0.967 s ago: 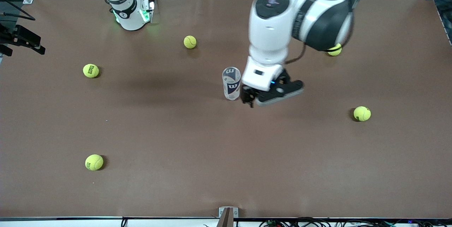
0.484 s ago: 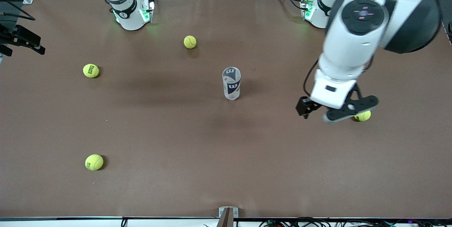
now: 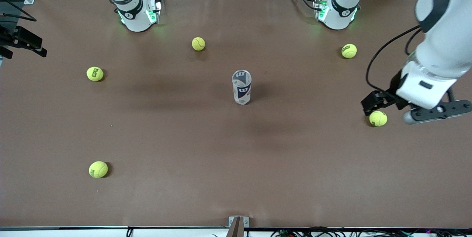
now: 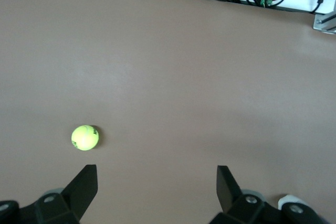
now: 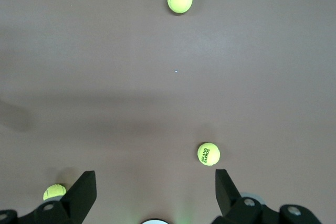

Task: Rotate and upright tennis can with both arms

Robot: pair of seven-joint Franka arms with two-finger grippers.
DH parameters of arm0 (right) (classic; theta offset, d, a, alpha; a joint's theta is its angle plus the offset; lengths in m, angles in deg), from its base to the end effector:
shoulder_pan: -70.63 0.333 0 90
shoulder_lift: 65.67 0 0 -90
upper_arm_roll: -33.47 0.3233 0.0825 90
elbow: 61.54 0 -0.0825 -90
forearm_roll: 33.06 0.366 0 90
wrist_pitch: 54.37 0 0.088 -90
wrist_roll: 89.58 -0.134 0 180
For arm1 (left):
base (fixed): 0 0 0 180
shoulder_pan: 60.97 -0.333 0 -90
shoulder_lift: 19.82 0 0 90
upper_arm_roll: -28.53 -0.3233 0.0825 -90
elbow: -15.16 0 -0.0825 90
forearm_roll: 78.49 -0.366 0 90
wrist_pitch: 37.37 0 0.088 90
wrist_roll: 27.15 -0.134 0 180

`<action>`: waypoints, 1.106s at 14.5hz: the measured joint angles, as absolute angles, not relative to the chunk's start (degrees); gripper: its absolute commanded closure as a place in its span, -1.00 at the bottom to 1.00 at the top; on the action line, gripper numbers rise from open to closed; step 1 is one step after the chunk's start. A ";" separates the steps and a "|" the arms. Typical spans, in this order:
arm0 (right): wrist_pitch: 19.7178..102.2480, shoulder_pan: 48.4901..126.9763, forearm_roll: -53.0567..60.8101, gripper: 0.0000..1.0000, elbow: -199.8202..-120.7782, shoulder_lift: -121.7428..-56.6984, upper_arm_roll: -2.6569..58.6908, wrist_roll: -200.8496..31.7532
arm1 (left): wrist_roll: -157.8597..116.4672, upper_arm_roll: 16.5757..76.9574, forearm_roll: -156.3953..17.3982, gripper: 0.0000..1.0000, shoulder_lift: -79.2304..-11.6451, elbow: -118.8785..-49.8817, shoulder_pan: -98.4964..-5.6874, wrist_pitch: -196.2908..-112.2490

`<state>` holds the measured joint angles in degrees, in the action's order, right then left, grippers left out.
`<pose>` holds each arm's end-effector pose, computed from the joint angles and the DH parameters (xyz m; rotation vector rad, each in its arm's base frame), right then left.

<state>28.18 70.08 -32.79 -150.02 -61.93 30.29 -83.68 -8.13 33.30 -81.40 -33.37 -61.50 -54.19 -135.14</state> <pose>0.4999 -0.0330 0.6394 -3.1290 -0.0604 0.0587 0.6167 -0.1132 0.5884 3.1230 0.2040 0.2136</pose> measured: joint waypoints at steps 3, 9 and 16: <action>28.17 70.07 -32.79 -1.00 -150.02 -61.89 30.29 -83.68 | -16.10 33.35 -79.10 -1.00 -29.57 -64.16 -57.82 -133.26; 28.18 70.08 -32.79 -1.00 -150.03 -61.85 30.34 -83.68 | -28.05 33.17 -78.48 -1.00 -25.61 -65.52 -61.53 -126.89; 28.18 70.08 -32.79 -1.00 -150.04 -61.84 30.42 -83.68 | -28.19 33.04 -78.64 -1.00 -26.46 -65.37 -61.65 -126.99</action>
